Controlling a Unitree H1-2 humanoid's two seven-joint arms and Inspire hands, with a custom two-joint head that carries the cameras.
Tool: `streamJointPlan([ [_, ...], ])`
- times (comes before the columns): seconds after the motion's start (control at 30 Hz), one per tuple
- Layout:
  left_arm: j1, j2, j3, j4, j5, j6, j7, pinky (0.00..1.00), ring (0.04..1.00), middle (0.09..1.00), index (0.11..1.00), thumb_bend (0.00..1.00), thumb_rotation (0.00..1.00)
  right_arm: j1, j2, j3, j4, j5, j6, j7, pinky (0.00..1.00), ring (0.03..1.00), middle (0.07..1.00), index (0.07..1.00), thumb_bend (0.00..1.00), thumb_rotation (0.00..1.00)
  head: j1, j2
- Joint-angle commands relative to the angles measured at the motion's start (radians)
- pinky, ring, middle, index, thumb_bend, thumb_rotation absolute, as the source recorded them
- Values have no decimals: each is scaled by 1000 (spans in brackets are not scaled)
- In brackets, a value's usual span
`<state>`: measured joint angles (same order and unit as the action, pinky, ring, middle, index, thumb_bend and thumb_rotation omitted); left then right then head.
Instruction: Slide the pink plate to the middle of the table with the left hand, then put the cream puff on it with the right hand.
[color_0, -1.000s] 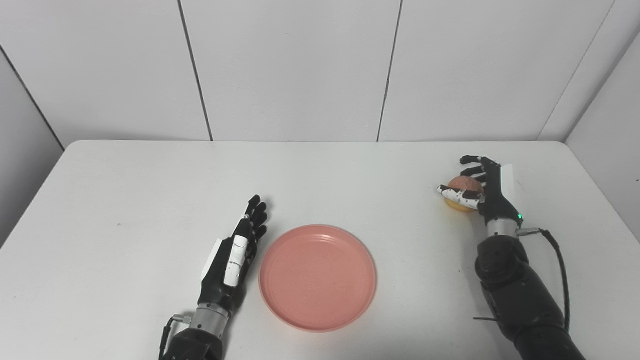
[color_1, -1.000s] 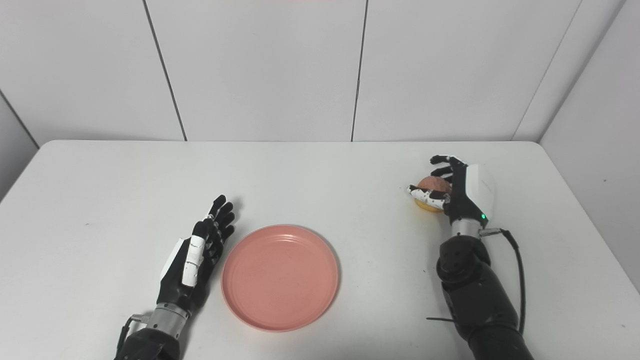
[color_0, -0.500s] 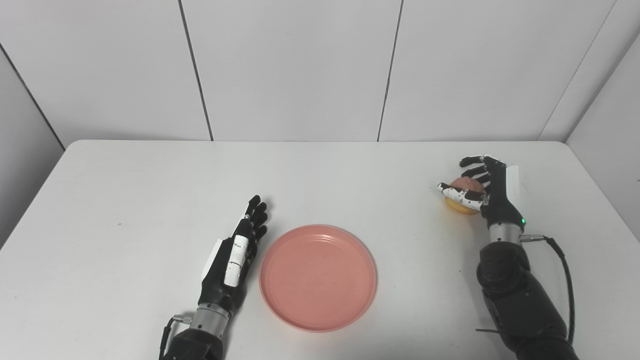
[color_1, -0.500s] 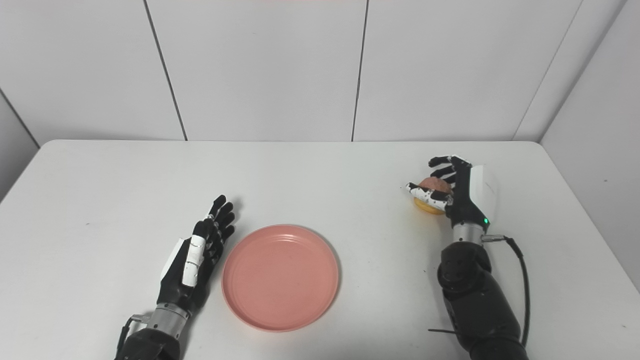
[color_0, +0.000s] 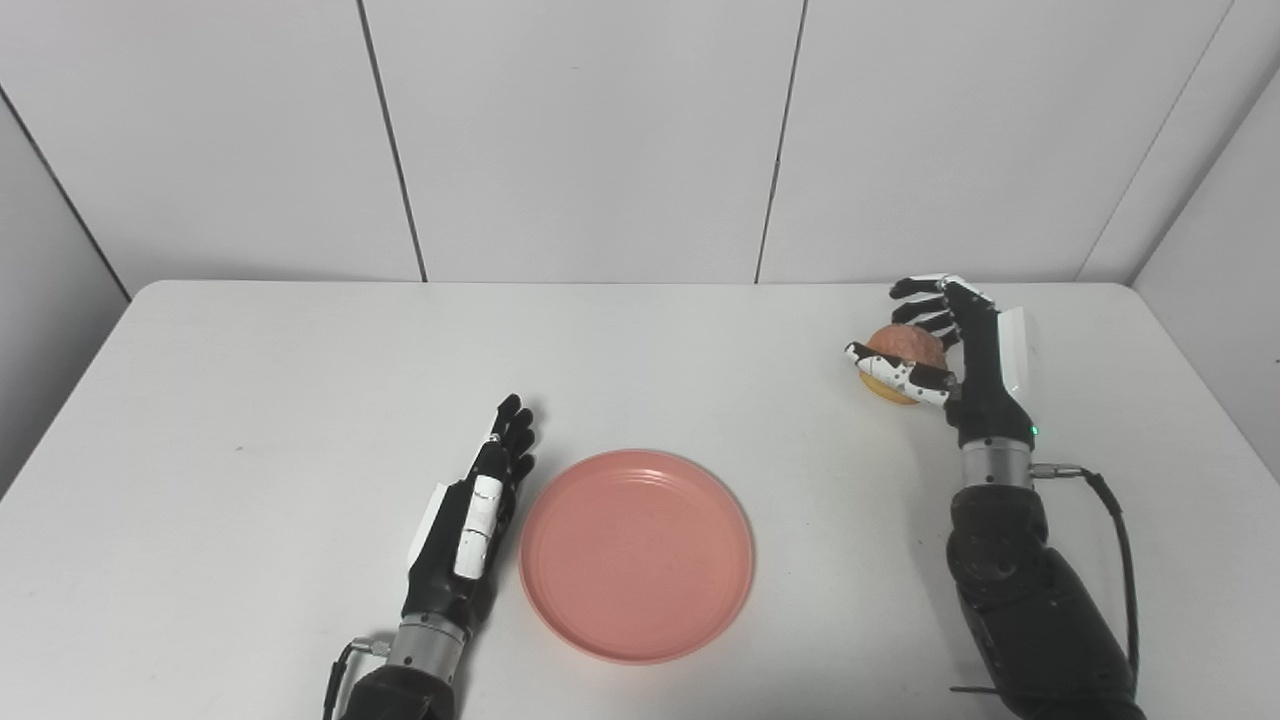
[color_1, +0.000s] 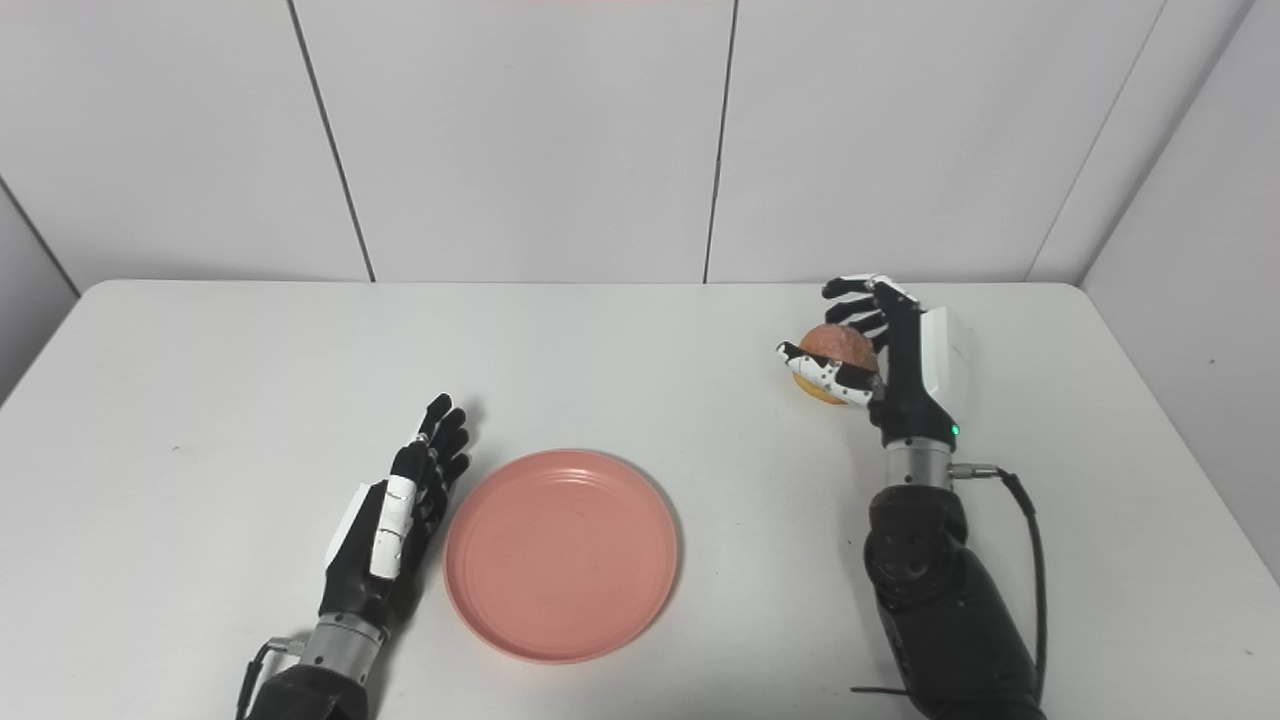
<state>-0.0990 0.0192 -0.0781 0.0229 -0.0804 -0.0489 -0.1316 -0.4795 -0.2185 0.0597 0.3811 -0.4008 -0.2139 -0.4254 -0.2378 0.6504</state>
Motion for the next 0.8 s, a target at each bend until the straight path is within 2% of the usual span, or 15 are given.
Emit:
streamJointPlan([
  [0.0, 26, -12, -5, 22, 12, -5, 9, 1000, 1000, 1000, 1000, 737, 1000, -16, 6, 3, -69, 8, -46, 24, 362, 406, 502, 512, 510, 0, 11, 5],
  [0.23, 30, -24, -11, 14, 33, -5, 21, 1000, 1000, 1000, 1000, 734, 1000, 14, 35, 33, -180, -4, -39, 91, 346, 415, 532, 461, 510, 0, 44, 14],
  [0.43, 28, -33, -17, 7, 36, 1, 30, 1000, 1000, 1000, 1000, 742, 1000, 45, 66, 64, -262, 3, -41, 157, 343, 417, 539, 455, 509, 0, 79, 18],
  [0.77, 31, -49, -24, -6, 53, 10, 47, 1000, 1000, 1000, 1000, 734, 1000, 100, 106, 116, -340, -12, -41, 236, 370, 433, 535, 455, 509, 0, 105, 22],
])
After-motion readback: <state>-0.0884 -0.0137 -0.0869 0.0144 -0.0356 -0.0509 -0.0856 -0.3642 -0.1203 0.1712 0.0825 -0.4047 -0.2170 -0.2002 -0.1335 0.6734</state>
